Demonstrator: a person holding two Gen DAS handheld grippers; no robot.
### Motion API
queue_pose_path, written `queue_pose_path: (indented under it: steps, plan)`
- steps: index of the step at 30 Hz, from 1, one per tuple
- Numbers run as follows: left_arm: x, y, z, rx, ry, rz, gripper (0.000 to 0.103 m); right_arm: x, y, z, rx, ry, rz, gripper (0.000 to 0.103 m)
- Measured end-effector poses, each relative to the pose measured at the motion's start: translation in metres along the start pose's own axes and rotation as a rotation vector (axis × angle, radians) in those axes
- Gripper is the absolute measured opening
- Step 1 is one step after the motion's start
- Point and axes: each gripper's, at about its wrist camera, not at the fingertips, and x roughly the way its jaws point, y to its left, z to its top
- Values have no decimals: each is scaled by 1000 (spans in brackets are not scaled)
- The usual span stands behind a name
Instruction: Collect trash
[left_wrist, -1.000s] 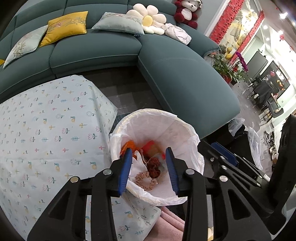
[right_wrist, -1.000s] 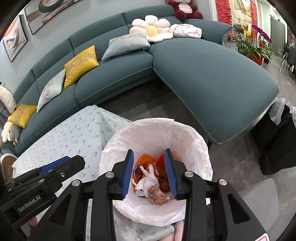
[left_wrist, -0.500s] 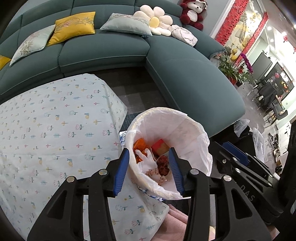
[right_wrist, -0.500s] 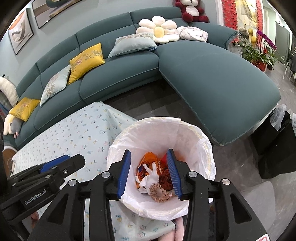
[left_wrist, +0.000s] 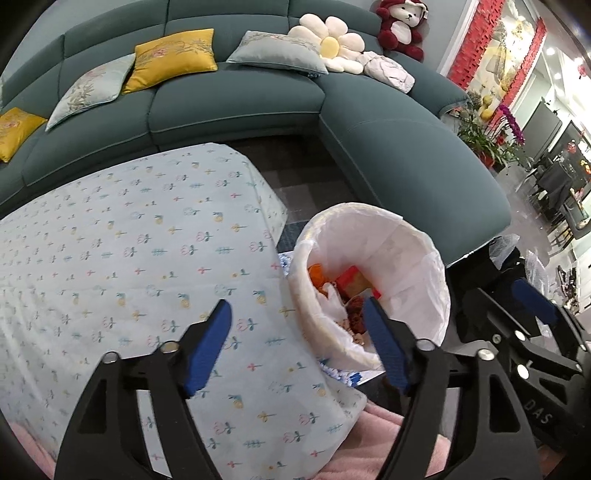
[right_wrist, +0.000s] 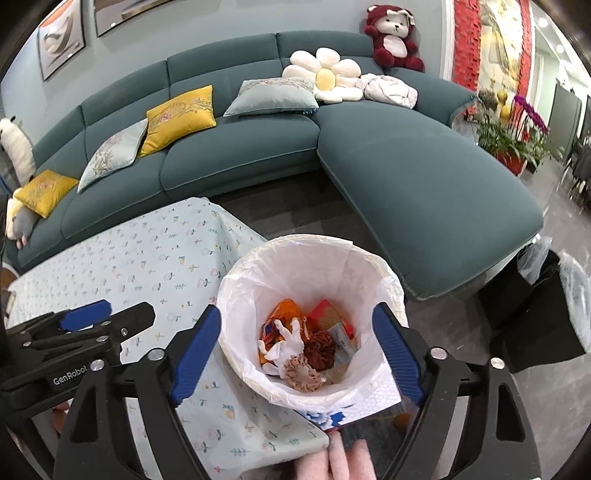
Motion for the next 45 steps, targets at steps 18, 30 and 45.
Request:
queue_pose_path:
  steps: [18,30,45]
  plan:
    - [-13,-9,-20,34,-15,78,87,-16,-1,-16,-13,-29,-18,96]
    - [-13,-16,-25,53,-17,98,88,-15,-3,-23,-10,-20,-17,96]
    - [-9,-7,-28,24,-10,121,88,-11,1,-28,-30,-7,-23,96]
